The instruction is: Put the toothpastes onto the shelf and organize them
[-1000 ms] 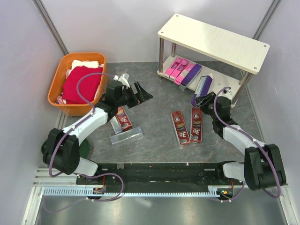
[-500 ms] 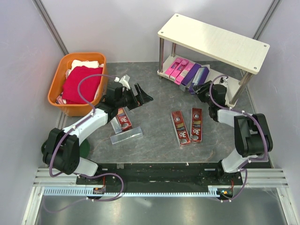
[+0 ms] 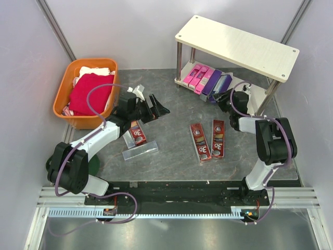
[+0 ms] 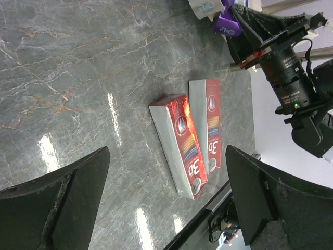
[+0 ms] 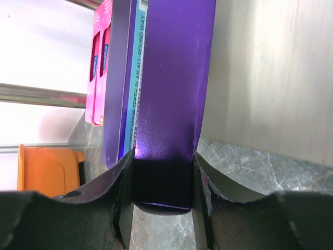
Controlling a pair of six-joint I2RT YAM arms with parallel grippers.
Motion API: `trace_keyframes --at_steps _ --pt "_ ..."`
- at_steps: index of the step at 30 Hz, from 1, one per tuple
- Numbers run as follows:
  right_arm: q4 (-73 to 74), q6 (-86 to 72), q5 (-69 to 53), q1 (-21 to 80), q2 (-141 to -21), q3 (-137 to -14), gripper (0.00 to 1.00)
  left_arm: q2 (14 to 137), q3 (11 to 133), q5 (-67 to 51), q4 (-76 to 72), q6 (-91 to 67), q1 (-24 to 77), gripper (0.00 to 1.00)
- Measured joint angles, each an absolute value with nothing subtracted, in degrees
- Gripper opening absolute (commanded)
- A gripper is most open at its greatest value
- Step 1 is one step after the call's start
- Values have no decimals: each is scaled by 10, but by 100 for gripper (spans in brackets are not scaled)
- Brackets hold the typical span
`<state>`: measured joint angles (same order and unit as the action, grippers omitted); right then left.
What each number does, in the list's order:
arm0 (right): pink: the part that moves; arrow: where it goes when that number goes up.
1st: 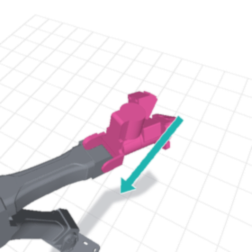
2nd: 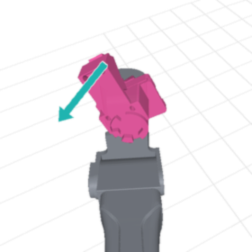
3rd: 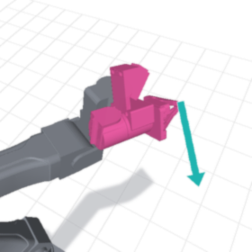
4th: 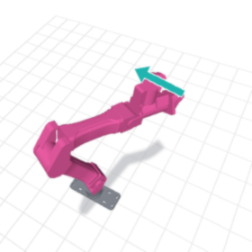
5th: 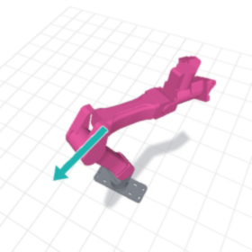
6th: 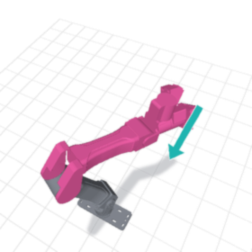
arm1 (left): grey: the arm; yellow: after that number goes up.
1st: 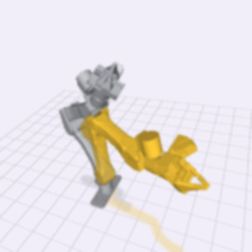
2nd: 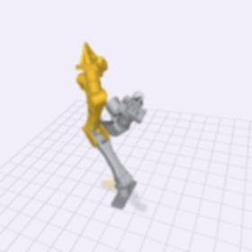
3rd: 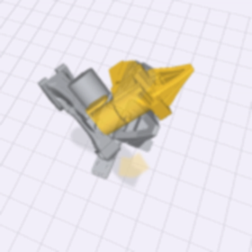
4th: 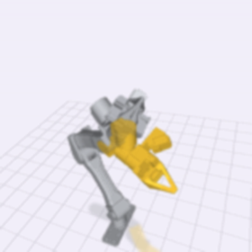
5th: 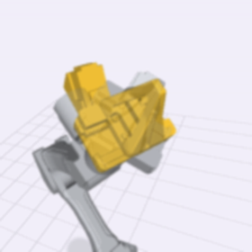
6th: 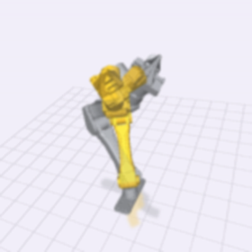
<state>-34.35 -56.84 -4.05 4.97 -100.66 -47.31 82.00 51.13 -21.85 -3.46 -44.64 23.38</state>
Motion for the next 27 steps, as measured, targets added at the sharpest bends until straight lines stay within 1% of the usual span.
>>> trace_keyframes --at_steps 1,2,3,5,6,8,9,12,18,27 --pt "-344 -568 -40 50 -1009 -475 34 820 511 -220 -34 -447 234 98" --pt "-343 -568 -39 50 -1012 -479 36 820 511 -221 -35 -447 234 98" --pt "-343 -568 -38 50 -1015 -482 44 820 510 -222 -35 -447 234 98" --pt "-342 -568 -37 50 -1021 -489 54 820 510 -224 -35 -446 234 98" --pt "-342 -566 -36 50 -1024 -493 62 820 509 -225 -36 -447 234 98" --pt "-339 -564 -36 50 -1029 -502 70 820 509 -226 -35 -447 234 98" --pt "-338 -562 -36 50 -1030 -504 77 820 508 -226 -36 -447 234 98" --pt "-343 -558 -34 50 -1030 -505 86 820 506 -226 -36 -447 234 98" --pt "-351 -554 -31 50 -1026 -504 94 820 502 -227 -36 -447 234 98" --pt "-347 -528 -15 50 -1020 -504 95 820 494 -227 -37 -447 234 98"
